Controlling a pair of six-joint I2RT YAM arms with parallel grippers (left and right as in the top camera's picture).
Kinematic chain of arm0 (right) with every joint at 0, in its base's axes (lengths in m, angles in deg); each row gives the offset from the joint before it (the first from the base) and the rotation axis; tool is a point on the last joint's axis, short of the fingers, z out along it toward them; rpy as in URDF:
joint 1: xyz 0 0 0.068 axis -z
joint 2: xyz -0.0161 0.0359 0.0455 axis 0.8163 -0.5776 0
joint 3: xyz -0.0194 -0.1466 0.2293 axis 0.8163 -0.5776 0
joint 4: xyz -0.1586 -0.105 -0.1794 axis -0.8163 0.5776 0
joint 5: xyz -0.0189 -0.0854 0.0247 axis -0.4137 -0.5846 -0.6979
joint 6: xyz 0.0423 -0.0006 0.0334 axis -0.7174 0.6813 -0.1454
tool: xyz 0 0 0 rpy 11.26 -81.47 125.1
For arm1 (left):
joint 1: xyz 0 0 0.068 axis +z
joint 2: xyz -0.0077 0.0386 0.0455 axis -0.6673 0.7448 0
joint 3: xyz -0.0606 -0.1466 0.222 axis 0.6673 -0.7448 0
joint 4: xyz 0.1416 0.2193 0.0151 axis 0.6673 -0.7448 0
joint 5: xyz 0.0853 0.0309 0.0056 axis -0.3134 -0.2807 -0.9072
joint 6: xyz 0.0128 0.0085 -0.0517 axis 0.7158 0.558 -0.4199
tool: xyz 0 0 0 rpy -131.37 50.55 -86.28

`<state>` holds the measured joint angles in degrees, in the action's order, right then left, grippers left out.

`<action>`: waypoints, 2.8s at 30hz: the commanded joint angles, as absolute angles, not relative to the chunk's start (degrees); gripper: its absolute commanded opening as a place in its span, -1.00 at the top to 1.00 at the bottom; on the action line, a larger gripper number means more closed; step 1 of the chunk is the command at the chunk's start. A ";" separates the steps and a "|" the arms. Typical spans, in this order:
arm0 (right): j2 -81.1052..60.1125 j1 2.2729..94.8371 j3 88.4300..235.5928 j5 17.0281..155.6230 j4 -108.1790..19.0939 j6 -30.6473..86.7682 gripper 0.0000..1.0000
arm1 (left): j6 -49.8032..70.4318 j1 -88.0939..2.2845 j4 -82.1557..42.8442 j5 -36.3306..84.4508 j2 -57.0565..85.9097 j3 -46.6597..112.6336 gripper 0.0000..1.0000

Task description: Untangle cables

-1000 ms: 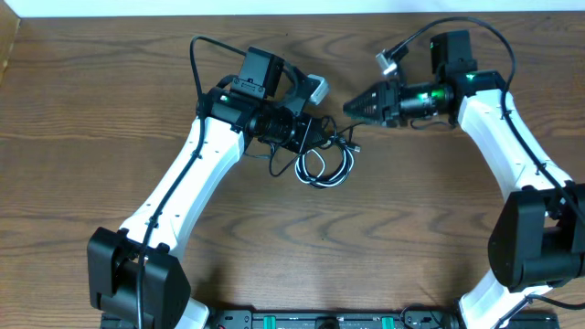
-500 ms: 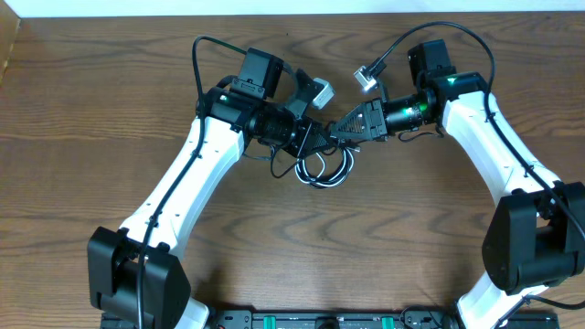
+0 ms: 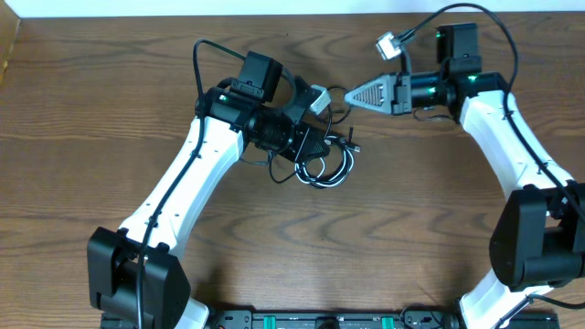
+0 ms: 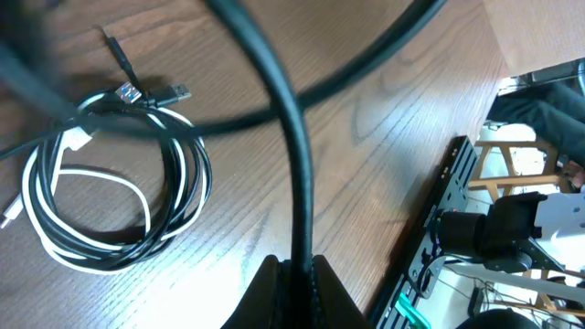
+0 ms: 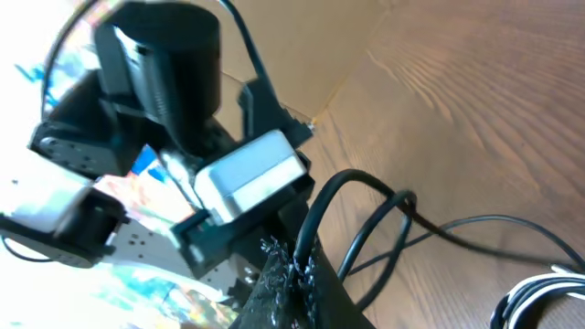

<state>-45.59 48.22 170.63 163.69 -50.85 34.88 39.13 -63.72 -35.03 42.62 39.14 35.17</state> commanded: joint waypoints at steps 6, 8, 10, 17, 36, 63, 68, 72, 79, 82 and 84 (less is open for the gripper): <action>-42.72 53.88 171.01 167.80 -59.57 27.51 0.98 | 39.88 -63.79 -37.39 36.82 39.44 34.67 0.85; -41.57 55.41 171.01 167.80 -62.65 25.79 0.98 | 39.90 -63.79 -37.74 36.82 39.44 34.56 0.85; -40.30 56.85 171.01 167.80 -66.69 23.21 0.98 | 39.88 -63.79 -37.76 36.82 39.44 34.28 0.86; -35.49 61.85 171.01 167.78 -85.84 7.80 0.98 | 39.88 -63.79 -38.55 35.60 39.46 33.95 0.85; -35.84 51.17 150.55 150.99 -73.25 10.51 0.17 | 52.31 -63.81 -37.35 56.45 39.44 33.95 0.86; -35.86 40.68 148.23 145.37 -64.42 12.21 0.96 | 56.18 -63.81 -42.51 49.44 39.46 33.95 0.86; -35.86 40.68 148.23 140.52 -58.41 16.48 0.98 | 56.12 -63.81 -42.40 45.61 39.51 33.95 0.86; -35.86 40.94 148.23 133.66 -55.00 20.02 0.98 | 55.70 -63.81 -42.42 45.22 39.77 33.95 0.85; -35.86 44.81 148.23 134.27 -58.13 20.19 0.98 | 55.68 -63.81 -44.30 43.78 39.88 33.95 0.86; -35.86 48.06 148.23 134.40 -58.56 20.19 0.98 | 55.70 -63.81 -45.52 42.16 39.88 33.95 0.85; -35.84 50.62 148.23 134.31 -58.54 20.61 0.98 | 55.70 -63.81 -46.11 42.00 39.88 33.95 0.86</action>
<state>-35.97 47.08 148.43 135.84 -58.35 18.73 54.54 -63.83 -45.11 43.25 39.55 34.19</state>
